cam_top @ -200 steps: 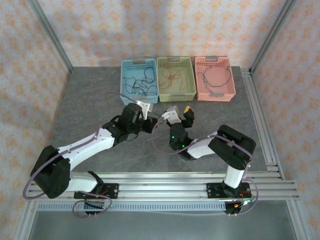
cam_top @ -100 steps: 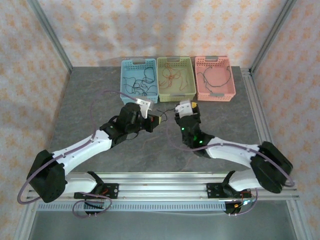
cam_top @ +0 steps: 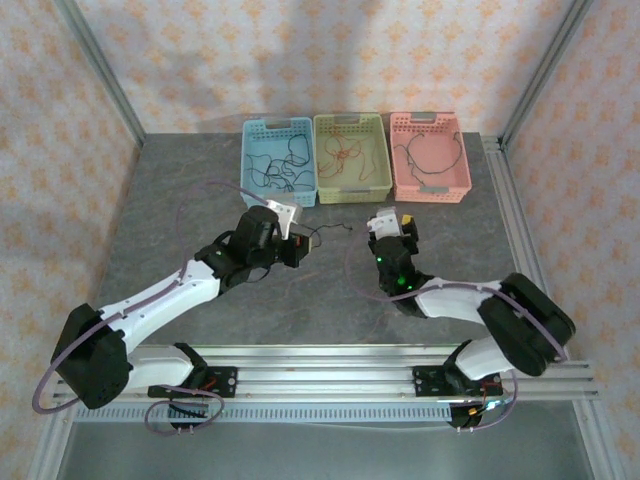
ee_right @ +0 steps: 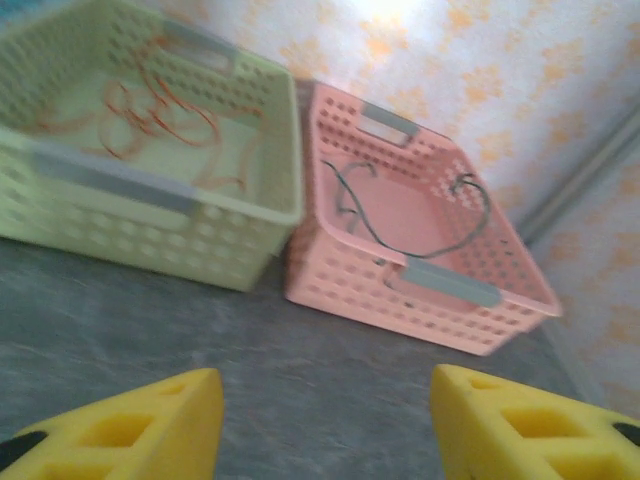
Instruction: Untangle the cables
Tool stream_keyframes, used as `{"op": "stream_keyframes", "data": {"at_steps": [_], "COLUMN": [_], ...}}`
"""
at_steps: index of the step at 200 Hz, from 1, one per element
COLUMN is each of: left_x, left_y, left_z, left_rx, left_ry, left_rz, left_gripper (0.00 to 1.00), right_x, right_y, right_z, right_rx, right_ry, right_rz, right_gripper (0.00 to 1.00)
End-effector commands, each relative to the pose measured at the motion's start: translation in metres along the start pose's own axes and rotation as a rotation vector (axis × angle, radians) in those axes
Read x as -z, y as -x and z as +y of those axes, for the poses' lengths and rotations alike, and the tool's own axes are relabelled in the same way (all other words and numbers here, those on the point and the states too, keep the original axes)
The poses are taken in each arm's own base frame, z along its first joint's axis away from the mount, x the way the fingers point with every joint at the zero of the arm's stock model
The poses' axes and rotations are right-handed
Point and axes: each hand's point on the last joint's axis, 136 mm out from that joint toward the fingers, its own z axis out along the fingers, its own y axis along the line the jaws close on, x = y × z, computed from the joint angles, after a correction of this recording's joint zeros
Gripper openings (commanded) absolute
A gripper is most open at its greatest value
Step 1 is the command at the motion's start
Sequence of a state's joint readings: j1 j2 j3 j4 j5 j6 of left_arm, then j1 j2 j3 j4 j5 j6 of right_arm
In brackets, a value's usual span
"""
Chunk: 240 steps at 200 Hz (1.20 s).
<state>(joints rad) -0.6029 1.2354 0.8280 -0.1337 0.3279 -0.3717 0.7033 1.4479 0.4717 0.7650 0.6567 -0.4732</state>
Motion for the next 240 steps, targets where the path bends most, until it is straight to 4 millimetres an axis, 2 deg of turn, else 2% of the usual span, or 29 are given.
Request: {"op": "stream_keyframes", "data": {"at_steps": [1, 14, 31, 48, 68, 77, 84, 123, 141, 181, 207, 240], "left_x": [0.008, 0.01, 0.007, 0.003, 0.002, 0.002, 0.003, 0.0, -0.001, -0.007, -0.009, -0.012], "left_y": [-0.006, -0.005, -0.006, -0.008, -0.009, -0.008, -0.008, -0.01, -0.011, -0.015, -0.018, -0.023], "left_z": [0.009, 0.009, 0.009, 0.009, 0.008, 0.01, 0.01, 0.006, 0.006, 0.008, 0.001, -0.009], "left_rx": [-0.003, -0.005, 0.0, 0.004, 0.0, -0.006, -0.011, -0.027, -0.031, -0.033, -0.037, -0.059], "left_ry": [0.045, 0.05, 0.047, 0.037, 0.034, 0.043, 0.047, 0.027, 0.026, 0.032, 0.004, -0.029], "left_rz": [0.02, 0.014, 0.02, 0.031, 0.033, 0.031, 0.029, 0.049, 0.057, 0.086, 0.104, 0.139], "left_gripper": [0.0, 0.0, 0.0, 0.0, 0.0, 0.0, 0.0, 0.0, 0.0, 0.0, 0.0, 0.0], "right_x": [0.0, 0.005, 0.011, 0.018, 0.034, 0.034, 0.039, 0.074, 0.08, 0.067, 0.06, 0.061], "right_y": [0.02, 0.027, 0.033, 0.04, 0.053, 0.049, 0.055, 0.072, 0.07, 0.052, 0.045, 0.04], "right_z": [-0.02, -0.024, -0.018, -0.009, 0.015, 0.016, 0.012, 0.067, 0.076, 0.087, 0.093, 0.104], "right_rx": [0.014, -0.022, -0.086, -0.172, -0.203, -0.181, -0.186, -0.136, -0.07, 0.05, 0.113, 0.159], "right_ry": [-0.106, -0.088, 0.003, 0.108, 0.32, 0.316, 0.329, 0.69, 0.72, 0.68, 0.637, 0.652], "right_rz": [-0.045, -0.088, -0.092, -0.09, -0.112, -0.088, -0.1, -0.143, -0.122, -0.05, -0.044, -0.048], "right_gripper": [0.56, 0.53, 0.51, 0.57, 0.61, 0.64, 0.66, 0.71, 0.73, 0.73, 0.73, 0.7]}}
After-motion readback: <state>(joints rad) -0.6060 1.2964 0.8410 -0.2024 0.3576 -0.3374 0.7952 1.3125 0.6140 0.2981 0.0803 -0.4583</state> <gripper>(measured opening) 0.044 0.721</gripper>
